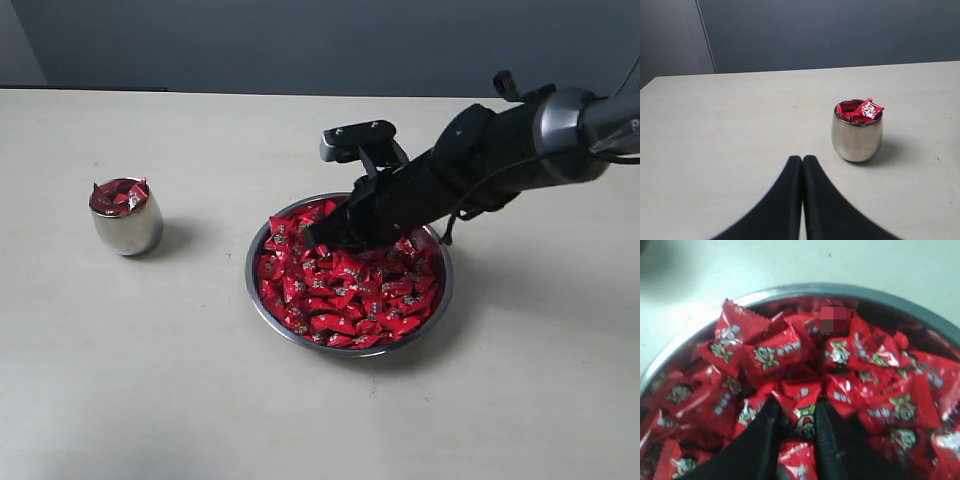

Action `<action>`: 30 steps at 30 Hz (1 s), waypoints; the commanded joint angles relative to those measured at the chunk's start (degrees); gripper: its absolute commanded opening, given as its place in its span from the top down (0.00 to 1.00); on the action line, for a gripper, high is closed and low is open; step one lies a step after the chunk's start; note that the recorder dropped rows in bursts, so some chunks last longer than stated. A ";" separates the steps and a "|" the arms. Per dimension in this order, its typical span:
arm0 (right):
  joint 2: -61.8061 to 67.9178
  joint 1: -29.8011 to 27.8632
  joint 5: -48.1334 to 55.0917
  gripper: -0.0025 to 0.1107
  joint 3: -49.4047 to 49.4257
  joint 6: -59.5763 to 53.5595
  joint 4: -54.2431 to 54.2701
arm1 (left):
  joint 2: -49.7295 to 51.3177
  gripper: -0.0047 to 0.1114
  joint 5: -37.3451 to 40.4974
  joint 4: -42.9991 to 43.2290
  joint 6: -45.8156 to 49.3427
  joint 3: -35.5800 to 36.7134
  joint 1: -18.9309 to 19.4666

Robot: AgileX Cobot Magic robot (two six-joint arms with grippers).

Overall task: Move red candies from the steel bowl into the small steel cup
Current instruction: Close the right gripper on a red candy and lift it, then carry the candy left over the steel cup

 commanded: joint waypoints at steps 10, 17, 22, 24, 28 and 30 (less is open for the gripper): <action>-19.47 1.99 -14.18 0.99 17.66 -16.27 21.89 | -0.26 0.96 -0.09 -0.13 -0.06 0.22 0.03; -17.44 2.63 -16.50 0.99 16.70 -16.27 22.17 | -0.26 0.96 -0.09 -0.13 -0.06 0.22 0.03; -12.69 2.63 -12.70 0.99 10.96 -16.27 21.87 | -0.26 0.96 -0.09 -0.13 -0.06 0.22 0.03; -10.04 2.63 -10.38 0.99 7.77 -16.27 21.63 | -0.26 0.96 -0.09 -0.13 -0.06 0.22 0.03; -4.05 2.63 -5.01 0.99 -0.10 -16.41 21.63 | -0.26 0.96 -0.09 -0.13 -0.06 0.22 0.03; -1.67 2.63 -3.30 0.99 -3.79 -16.41 21.63 | -0.26 0.96 -0.09 -0.13 -0.06 0.22 0.03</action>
